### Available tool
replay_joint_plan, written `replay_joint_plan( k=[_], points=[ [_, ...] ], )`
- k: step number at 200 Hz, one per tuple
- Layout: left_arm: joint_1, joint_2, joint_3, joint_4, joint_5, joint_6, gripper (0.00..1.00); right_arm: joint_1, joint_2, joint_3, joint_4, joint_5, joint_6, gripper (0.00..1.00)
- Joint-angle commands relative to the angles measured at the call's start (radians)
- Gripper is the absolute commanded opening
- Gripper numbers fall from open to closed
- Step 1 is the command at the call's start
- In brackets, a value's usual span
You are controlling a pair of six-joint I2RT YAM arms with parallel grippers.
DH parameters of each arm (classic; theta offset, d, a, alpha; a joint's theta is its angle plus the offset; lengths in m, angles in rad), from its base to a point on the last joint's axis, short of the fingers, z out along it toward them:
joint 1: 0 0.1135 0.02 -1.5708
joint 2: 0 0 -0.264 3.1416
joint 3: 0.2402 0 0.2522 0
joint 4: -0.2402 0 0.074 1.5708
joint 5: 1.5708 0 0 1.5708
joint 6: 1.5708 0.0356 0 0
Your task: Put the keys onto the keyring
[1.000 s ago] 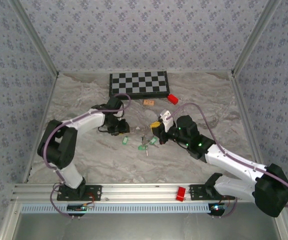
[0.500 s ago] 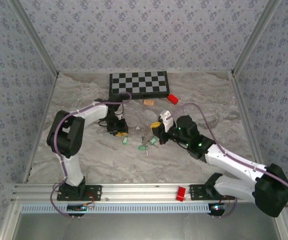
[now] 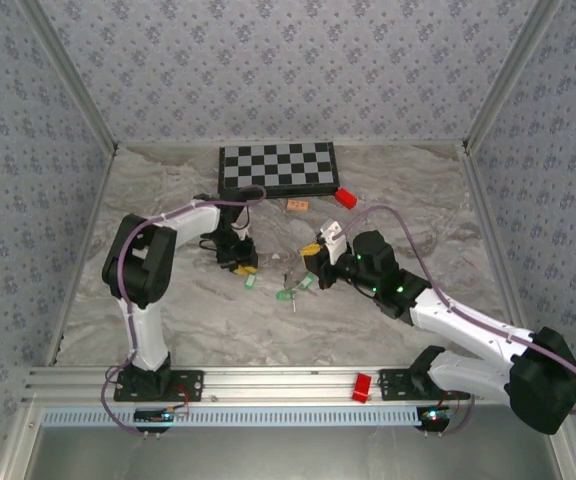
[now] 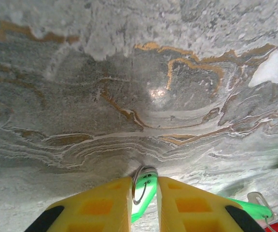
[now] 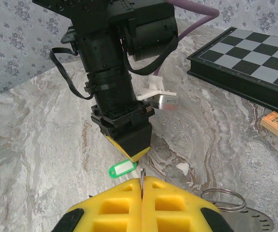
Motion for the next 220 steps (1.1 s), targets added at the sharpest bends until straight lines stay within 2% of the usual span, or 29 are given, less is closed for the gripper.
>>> replay_joint_plan(
  k=[1,53,76,181,220],
  points=[
    [0.010,0.018,0.030,-0.039,0.025,0.024,0.20,0.007,-0.012,0.002,0.014,0.010,-0.017,0.00],
    [0.010,0.026,0.037,-0.042,0.026,0.031,0.19,0.006,-0.011,0.003,0.015,0.009,-0.017,0.00],
    [0.010,0.030,0.039,-0.042,0.036,0.034,0.14,0.006,-0.011,0.002,0.015,0.012,-0.017,0.00],
    [0.009,0.047,0.049,-0.046,0.056,0.042,0.15,0.006,-0.007,0.003,0.016,0.011,-0.017,0.00],
    [0.011,0.048,0.051,-0.047,0.051,0.043,0.12,0.007,-0.007,0.003,0.015,0.010,-0.017,0.00]
  ],
)
